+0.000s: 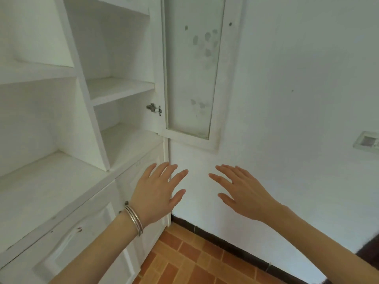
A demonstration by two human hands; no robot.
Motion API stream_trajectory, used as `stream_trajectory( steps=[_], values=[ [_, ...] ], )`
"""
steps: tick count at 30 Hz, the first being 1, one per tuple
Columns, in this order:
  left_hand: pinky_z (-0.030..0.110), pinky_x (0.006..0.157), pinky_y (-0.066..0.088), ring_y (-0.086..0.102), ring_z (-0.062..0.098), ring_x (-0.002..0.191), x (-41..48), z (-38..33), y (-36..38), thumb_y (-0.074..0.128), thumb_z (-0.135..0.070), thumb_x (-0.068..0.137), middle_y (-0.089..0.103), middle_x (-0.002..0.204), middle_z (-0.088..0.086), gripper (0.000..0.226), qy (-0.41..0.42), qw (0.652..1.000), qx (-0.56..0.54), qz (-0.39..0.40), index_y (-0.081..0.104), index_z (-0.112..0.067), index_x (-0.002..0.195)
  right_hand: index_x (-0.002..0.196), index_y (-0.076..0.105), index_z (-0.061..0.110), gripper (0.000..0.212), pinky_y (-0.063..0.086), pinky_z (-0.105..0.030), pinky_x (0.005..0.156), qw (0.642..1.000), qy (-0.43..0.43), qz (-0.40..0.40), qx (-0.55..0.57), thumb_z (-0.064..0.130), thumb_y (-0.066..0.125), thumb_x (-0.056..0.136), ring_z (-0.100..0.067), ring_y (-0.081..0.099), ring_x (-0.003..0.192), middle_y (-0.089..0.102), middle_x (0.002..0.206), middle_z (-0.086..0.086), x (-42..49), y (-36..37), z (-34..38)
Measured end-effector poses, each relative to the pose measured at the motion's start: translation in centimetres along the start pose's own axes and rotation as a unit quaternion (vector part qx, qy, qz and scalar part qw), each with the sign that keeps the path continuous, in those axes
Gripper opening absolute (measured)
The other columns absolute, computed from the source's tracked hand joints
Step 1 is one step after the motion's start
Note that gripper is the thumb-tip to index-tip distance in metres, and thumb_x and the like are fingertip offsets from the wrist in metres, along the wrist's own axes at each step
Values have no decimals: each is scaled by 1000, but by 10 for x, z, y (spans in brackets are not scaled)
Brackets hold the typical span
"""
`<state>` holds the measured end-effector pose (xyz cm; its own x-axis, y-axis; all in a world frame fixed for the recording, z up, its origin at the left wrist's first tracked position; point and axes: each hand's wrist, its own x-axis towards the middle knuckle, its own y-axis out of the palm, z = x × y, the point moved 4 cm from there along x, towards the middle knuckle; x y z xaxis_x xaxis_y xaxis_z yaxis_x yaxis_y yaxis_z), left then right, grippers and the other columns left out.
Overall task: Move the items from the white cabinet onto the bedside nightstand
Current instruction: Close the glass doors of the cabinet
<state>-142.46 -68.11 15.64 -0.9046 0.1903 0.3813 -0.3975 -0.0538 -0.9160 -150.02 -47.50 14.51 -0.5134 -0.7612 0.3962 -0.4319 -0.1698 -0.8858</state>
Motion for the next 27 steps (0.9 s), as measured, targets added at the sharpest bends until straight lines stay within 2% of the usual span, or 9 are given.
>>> stream_trajectory(
  steps=[3,7,11,13,18,27],
  values=[
    [53,98,42,54,30,118,45,9,4,27,-49,92,61,124,9,54,8,1000,-2,-22,55,-22,130,133,48,19,56,41,-46,98,1000,-8,-10,-12,35,67,82,-29,50,122,51,135,-11,31,5,-30],
    [51,102,39,52,31,121,105,23,12,30,-46,92,60,126,10,53,8,999,6,-50,55,-20,131,134,47,17,52,35,-46,104,999,-25,-22,-9,34,61,86,-29,44,127,47,138,-12,74,15,-76],
    [52,102,38,51,31,122,142,29,28,30,-47,92,59,127,10,53,-1,999,8,-52,55,-21,131,136,45,18,49,28,-46,110,999,-50,-11,10,40,38,93,-27,36,133,43,142,-11,104,41,-111],
    [52,102,39,51,31,122,160,33,35,30,-47,92,59,127,10,53,-2,998,17,-54,55,-21,131,133,48,17,50,26,-46,111,998,-67,-19,7,40,33,92,-28,36,133,44,140,-12,120,51,-132],
    [50,102,38,48,32,124,204,36,49,34,-44,91,58,126,10,50,-14,997,38,-70,56,-19,129,127,53,12,43,29,-45,110,990,-129,-63,19,32,38,92,-28,41,129,50,135,-14,164,63,-192],
    [48,107,29,43,30,128,289,39,52,35,-46,90,55,130,9,51,-69,992,84,-70,54,-22,132,120,58,5,33,23,-44,112,955,-246,-166,18,21,46,94,-31,41,128,54,130,-17,235,72,-275]
  ],
)
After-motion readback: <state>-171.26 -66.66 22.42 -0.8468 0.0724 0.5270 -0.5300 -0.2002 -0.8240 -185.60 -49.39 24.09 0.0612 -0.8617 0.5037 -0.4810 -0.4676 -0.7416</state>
